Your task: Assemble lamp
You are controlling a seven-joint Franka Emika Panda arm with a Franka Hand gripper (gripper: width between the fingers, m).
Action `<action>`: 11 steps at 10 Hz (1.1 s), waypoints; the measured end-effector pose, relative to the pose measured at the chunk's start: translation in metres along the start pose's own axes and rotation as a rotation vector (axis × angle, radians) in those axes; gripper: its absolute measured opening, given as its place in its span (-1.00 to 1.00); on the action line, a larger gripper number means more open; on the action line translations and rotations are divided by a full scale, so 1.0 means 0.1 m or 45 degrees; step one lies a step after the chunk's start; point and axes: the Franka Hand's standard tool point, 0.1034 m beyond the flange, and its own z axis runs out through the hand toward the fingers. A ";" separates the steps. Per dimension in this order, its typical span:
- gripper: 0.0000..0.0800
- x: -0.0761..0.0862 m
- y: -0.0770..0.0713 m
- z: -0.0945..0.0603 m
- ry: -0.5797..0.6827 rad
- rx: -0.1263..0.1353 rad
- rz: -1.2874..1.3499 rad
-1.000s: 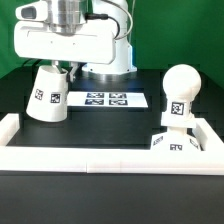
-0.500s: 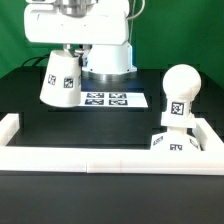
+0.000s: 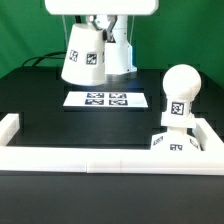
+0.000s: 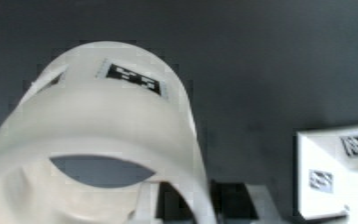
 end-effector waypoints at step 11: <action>-0.88 0.19 -0.54 -0.21 0.019 0.023 0.002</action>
Offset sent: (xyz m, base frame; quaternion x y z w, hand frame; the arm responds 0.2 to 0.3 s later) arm 0.0000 0.0000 0.0000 0.0000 0.0000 0.0000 1.0000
